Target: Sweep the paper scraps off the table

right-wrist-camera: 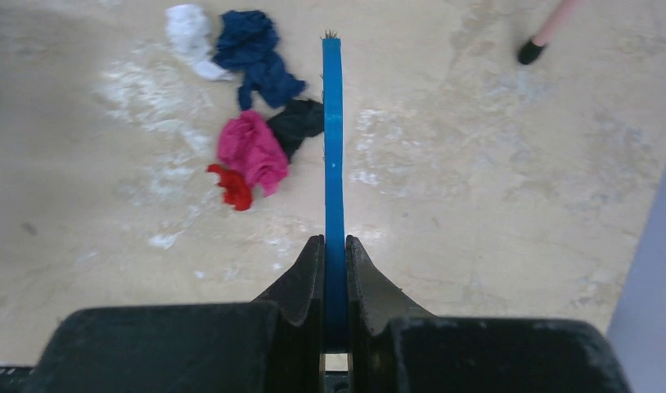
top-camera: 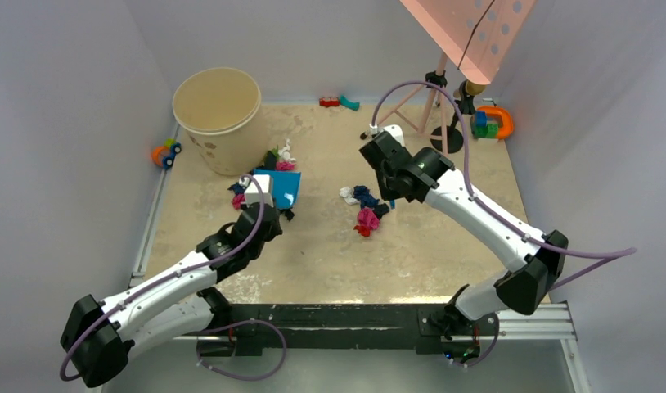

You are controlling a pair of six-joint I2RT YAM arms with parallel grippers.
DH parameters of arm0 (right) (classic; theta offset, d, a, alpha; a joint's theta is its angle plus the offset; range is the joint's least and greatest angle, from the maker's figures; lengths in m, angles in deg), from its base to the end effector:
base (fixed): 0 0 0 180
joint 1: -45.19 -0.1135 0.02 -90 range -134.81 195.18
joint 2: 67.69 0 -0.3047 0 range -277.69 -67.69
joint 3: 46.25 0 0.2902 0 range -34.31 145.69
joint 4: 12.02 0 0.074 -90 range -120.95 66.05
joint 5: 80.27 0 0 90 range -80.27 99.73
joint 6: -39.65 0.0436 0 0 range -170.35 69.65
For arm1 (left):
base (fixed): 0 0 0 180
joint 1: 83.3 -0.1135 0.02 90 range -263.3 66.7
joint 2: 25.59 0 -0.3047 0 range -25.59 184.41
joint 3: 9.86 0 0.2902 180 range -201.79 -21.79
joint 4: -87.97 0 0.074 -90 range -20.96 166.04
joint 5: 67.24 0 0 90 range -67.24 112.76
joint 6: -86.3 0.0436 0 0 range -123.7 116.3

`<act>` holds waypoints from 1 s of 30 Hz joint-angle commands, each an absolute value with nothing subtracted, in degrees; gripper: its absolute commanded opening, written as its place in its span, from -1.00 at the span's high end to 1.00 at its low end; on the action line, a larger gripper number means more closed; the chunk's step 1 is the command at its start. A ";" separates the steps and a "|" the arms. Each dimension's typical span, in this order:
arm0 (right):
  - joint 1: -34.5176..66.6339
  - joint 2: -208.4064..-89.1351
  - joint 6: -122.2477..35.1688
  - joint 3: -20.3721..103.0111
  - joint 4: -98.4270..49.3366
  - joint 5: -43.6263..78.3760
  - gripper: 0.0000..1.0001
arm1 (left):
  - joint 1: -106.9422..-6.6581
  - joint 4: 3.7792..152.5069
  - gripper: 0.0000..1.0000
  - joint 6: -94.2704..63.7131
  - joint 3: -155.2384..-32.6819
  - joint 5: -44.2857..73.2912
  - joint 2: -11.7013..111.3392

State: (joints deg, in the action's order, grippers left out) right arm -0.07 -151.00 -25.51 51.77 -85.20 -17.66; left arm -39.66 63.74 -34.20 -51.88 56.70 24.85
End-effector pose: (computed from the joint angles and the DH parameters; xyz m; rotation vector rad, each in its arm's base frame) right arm 0.2424 0.2161 0.3937 -0.2657 2.4167 -0.0906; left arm 0.1657 -0.1244 0.2465 -0.1034 2.0366 -0.1734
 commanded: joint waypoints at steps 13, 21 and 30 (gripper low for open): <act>3.72 -152.25 -28.78 45.28 -78.96 -28.39 1.00 | -39.42 61.06 1.00 -32.27 -55.44 37.18 26.28; 5.62 -157.82 -34.45 47.79 -78.35 -26.82 1.00 | -37.53 42.86 1.00 -37.83 -65.80 23.17 28.95; 6.22 -160.83 -39.75 46.48 -73.60 -22.48 1.00 | -31.43 31.47 1.00 -35.41 -74.01 17.11 39.89</act>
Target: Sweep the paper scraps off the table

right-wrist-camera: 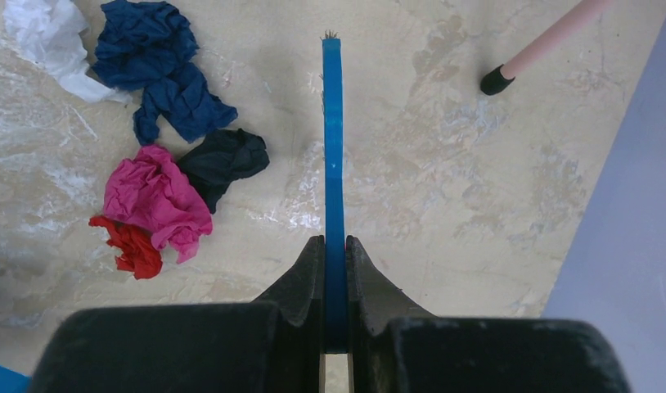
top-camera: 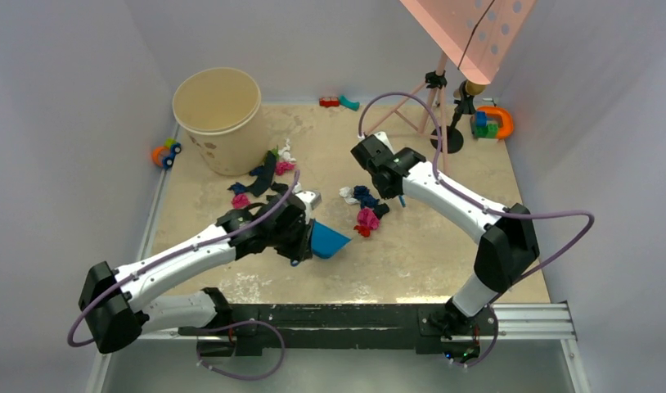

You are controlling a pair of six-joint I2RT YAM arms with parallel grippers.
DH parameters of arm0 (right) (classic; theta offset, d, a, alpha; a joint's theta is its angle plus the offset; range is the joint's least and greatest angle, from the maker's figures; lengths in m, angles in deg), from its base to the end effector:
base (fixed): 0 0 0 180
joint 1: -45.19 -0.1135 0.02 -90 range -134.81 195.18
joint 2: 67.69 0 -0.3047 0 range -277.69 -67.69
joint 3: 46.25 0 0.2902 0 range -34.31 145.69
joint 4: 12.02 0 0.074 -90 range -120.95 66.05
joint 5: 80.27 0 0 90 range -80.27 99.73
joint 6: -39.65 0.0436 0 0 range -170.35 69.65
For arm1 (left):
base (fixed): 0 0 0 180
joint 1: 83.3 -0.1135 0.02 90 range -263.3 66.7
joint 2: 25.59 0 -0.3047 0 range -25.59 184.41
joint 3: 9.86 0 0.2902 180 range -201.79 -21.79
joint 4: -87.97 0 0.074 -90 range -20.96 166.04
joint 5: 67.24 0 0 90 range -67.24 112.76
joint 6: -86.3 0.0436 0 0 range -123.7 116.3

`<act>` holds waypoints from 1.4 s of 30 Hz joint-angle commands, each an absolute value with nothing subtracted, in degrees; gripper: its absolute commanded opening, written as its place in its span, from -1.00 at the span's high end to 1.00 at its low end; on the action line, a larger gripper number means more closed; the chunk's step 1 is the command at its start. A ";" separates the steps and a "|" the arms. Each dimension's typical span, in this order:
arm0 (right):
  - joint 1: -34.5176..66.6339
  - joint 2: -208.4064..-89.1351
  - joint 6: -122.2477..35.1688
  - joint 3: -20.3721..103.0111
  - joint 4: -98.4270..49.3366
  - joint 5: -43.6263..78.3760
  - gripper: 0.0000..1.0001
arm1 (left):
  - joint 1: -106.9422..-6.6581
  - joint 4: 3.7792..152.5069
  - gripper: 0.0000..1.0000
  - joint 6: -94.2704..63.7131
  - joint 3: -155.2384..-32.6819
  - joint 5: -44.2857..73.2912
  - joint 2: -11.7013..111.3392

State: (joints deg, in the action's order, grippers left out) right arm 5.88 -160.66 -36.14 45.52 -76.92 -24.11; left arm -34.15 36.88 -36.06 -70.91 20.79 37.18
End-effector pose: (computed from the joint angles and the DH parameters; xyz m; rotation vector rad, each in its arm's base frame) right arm 0.3021 0.2160 0.3109 -0.3828 2.4537 -0.4370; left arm 0.1570 -0.1838 0.2821 0.3954 2.5759 -0.6063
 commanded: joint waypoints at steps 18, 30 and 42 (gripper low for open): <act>6.08 -163.41 -44.84 43.75 -71.69 -5.24 1.00 | -29.51 40.21 1.00 -29.96 -78.32 26.85 56.17; 7.24 -150.74 -43.83 39.12 -65.66 16.22 1.00 | -29.53 47.60 1.00 -25.46 -78.20 29.34 60.59; 11.18 -151.82 -41.49 46.31 -69.09 -9.58 1.00 | -29.52 55.99 1.00 -25.04 -70.96 30.63 58.18</act>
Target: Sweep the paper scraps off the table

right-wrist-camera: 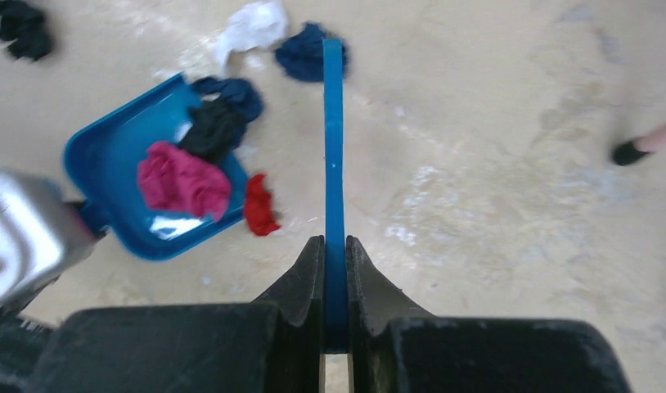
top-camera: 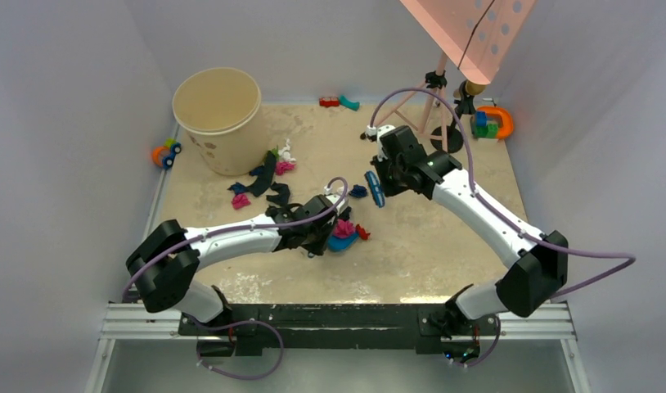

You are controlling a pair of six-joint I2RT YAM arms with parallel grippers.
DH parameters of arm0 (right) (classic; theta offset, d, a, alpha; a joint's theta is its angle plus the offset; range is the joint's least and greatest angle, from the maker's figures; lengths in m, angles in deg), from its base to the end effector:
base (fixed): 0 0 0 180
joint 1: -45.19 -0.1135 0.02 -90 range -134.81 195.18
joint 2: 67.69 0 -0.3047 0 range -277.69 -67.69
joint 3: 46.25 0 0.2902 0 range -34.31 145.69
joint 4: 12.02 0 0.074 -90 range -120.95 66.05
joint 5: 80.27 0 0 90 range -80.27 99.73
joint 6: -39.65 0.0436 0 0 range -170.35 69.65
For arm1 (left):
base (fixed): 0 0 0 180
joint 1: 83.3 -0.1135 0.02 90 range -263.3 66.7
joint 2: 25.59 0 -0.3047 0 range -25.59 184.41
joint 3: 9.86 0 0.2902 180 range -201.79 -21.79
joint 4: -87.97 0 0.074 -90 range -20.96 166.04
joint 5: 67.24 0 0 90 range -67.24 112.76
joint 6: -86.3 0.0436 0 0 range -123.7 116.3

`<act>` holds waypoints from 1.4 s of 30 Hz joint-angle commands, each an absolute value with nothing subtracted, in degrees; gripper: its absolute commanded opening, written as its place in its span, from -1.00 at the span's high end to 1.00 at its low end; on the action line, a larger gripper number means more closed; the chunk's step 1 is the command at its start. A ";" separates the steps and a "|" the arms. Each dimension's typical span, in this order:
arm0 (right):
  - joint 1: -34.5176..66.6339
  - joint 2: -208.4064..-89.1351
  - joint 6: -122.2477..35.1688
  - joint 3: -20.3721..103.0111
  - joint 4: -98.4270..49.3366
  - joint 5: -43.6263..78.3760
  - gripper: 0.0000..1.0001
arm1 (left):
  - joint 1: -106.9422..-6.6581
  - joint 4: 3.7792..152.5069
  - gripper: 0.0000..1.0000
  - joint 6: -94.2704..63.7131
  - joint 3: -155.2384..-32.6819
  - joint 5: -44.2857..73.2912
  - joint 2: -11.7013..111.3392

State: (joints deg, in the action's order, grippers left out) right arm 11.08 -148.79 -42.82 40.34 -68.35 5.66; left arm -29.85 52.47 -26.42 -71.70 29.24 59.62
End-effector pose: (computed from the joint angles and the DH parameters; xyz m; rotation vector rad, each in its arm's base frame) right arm 0.2799 0.1858 0.3512 -0.5372 2.4099 0.2301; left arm 0.1955 -0.2554 0.2016 0.6559 2.5433 -0.3342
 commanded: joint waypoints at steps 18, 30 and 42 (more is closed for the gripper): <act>3.80 -176.15 -69.31 60.40 -67.87 -8.03 1.00 | -32.22 55.08 1.00 -30.54 -69.13 30.58 58.22; 1.62 -164.31 -68.82 54.53 -71.78 23.15 1.00 | -32.59 56.97 1.00 -28.45 -67.99 33.32 57.14; 9.79 -148.28 -58.06 48.73 -67.36 19.62 1.00 | -32.59 62.18 1.00 -25.94 -62.51 38.02 48.58</act>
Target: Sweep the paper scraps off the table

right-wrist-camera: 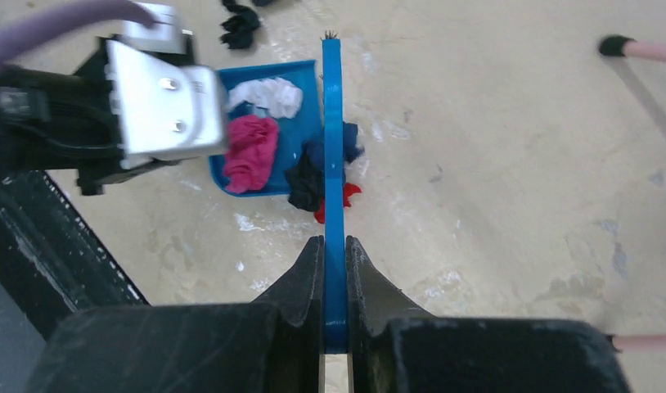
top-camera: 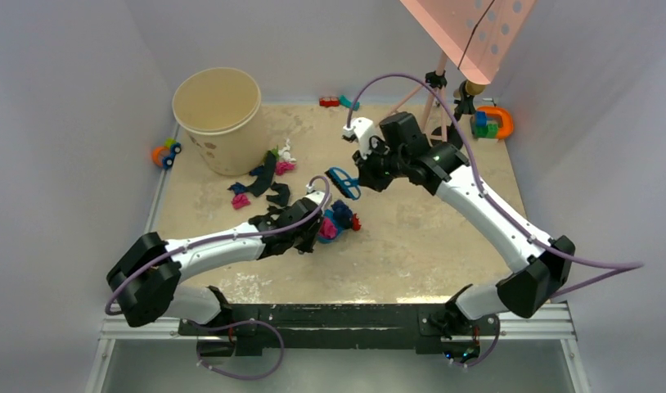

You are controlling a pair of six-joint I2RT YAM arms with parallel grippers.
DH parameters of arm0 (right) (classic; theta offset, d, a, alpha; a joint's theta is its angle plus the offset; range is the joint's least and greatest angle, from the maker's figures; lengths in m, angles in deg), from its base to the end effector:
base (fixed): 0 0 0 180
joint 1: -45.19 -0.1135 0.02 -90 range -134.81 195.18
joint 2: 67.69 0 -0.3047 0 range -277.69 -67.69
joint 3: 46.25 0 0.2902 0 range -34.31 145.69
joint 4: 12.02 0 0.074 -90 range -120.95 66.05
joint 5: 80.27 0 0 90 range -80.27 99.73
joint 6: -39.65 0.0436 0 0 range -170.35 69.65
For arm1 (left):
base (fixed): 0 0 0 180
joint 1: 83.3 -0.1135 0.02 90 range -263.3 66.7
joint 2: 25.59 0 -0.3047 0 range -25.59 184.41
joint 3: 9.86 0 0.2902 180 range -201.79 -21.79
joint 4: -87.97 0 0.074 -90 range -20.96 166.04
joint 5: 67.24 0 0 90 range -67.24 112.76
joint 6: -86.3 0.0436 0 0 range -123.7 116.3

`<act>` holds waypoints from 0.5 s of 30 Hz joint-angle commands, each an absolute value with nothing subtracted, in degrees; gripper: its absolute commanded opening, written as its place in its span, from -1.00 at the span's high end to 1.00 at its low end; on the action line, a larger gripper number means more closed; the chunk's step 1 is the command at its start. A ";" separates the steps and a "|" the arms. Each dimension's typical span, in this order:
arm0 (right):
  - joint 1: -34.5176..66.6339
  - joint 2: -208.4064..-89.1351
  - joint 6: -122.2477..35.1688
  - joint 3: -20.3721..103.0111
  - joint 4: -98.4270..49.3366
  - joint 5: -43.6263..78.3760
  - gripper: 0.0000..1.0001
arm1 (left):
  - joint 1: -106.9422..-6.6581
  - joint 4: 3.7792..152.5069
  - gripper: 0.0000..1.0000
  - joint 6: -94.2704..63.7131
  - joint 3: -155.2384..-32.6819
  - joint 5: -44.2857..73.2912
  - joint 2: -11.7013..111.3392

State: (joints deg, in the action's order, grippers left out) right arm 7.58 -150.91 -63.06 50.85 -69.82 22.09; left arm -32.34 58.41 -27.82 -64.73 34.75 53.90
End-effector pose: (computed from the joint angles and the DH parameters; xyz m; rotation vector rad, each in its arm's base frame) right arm 0.2714 0.2208 0.4048 -1.1018 2.0899 0.4659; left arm 0.1938 -0.2246 0.1976 0.4993 2.4595 -0.2851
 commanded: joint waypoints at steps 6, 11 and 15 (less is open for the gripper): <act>10.65 -139.70 -52.89 42.56 -59.81 8.10 1.00 | -32.52 63.70 1.00 -25.89 -59.38 39.85 42.75; 10.85 -138.77 -51.54 39.44 -57.48 -0.49 1.00 | -32.57 62.80 1.00 -26.28 -59.83 38.74 43.76; 10.84 -145.56 -51.56 41.87 -61.23 -8.03 1.00 | -32.57 62.16 1.00 -26.75 -60.46 37.73 44.54</act>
State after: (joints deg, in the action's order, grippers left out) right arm 10.75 -139.76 -53.01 40.03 -61.14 1.72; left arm -32.34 60.71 -26.70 -59.79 38.14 44.19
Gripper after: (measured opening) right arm 0.072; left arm 0.283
